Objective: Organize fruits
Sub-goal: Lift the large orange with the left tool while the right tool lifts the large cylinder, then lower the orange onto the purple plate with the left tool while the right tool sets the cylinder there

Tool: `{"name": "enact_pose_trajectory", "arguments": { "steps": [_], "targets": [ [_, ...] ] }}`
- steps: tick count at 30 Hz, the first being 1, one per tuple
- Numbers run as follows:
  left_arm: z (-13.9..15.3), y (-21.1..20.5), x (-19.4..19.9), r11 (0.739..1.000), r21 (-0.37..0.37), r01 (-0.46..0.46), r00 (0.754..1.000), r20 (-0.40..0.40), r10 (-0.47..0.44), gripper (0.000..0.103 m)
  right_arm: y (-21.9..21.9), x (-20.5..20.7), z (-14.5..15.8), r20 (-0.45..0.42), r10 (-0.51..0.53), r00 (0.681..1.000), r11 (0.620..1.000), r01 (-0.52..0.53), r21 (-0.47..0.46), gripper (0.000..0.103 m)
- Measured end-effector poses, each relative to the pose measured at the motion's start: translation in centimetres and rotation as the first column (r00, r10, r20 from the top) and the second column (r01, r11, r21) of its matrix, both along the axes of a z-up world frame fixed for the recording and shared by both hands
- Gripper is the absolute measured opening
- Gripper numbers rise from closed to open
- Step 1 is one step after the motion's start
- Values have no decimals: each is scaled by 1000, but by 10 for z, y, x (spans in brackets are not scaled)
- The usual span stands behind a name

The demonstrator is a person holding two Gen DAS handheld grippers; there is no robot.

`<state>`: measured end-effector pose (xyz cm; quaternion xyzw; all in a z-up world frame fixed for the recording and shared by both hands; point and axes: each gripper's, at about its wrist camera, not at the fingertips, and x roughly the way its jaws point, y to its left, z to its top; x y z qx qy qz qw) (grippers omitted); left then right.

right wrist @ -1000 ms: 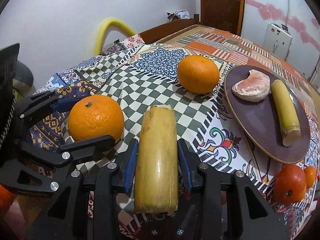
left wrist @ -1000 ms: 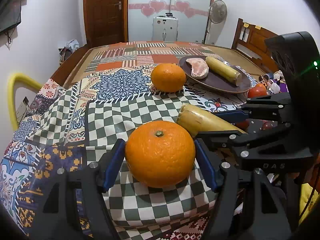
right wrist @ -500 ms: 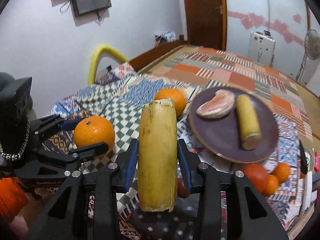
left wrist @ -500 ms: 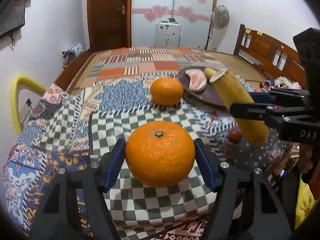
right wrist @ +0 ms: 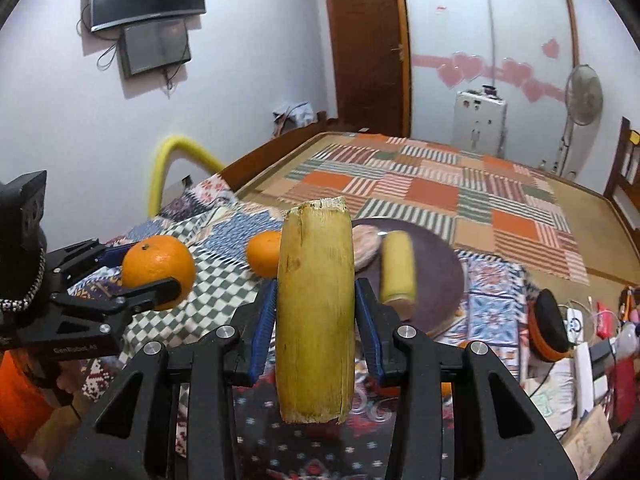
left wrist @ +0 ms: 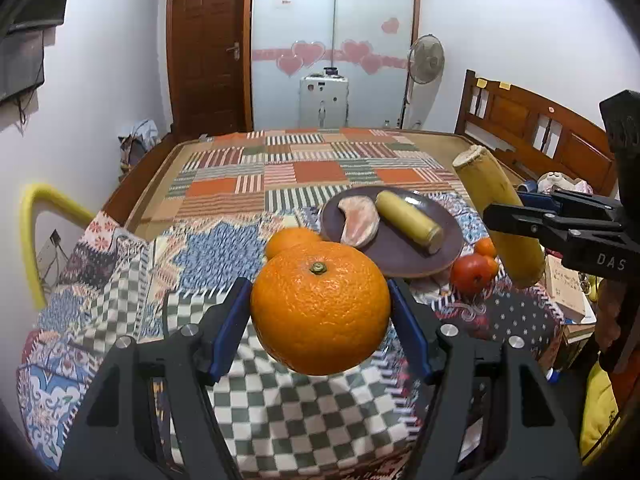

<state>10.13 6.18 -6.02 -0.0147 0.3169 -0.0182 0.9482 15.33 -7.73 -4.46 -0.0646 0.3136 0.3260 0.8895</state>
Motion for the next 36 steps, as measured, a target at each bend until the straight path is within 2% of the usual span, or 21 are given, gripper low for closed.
{"name": "enact_pose_trajectory", "arguments": {
  "steps": [7,13,25,36],
  "targets": [
    [8,-19,21,1000,13,26,999,22,-26,68,-21,14,2,23,-47,999,999,47,9,36],
    [3,-31,44,999,15,34,999,16,-35,68,-38,26,-1,29,-72,997,997,71,23,36],
    [-23,-59,94,996,50,70,997,-16,-69,68,-49,71,-24,-2,-104,995,995,104,1,36],
    [-48,-72,133,994,40,103,993,-67,-100,68,-36,102,-40,-37,-89,995,995,87,-43,36]
  ]
}}
